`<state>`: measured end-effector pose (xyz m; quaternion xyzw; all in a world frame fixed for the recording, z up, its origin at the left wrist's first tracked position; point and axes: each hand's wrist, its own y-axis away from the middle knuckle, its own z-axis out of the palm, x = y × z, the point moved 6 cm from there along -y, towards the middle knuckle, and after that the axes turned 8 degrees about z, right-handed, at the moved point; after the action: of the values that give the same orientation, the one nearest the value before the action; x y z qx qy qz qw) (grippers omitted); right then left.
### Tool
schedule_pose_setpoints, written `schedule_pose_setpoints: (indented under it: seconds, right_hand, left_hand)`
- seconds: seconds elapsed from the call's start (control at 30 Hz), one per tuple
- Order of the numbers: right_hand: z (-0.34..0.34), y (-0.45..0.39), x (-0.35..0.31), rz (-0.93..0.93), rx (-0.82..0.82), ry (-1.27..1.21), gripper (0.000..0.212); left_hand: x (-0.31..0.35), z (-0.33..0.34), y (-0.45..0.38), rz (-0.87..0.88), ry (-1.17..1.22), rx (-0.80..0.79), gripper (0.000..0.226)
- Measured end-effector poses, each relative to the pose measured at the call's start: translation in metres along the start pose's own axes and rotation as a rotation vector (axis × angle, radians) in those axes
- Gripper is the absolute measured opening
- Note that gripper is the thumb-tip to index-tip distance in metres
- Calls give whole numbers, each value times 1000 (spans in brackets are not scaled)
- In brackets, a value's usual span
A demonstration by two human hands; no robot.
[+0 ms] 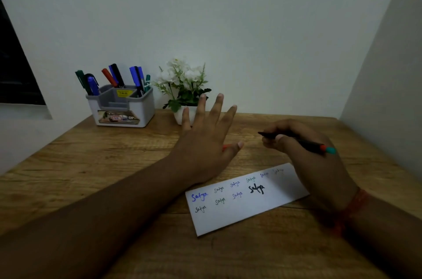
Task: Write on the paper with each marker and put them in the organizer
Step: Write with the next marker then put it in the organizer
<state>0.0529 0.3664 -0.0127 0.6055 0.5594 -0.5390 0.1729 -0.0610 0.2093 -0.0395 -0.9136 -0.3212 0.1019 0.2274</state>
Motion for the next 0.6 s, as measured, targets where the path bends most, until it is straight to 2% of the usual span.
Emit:
schedule_pose_setpoints:
  seconds: [0.27,0.43,0.6]
  right_hand:
    - [-16,2,-18,106,35,33,8]
    - [-20,20,-7,236,-102,131,7]
    - [-21,32,13,280,-110,175,9]
  left_hand:
    - [16,-5,5,75,-97,-17,77]
    - [25,0,6,111,-70,-59,76]
    - [27,10,6,129,-62,-97,78]
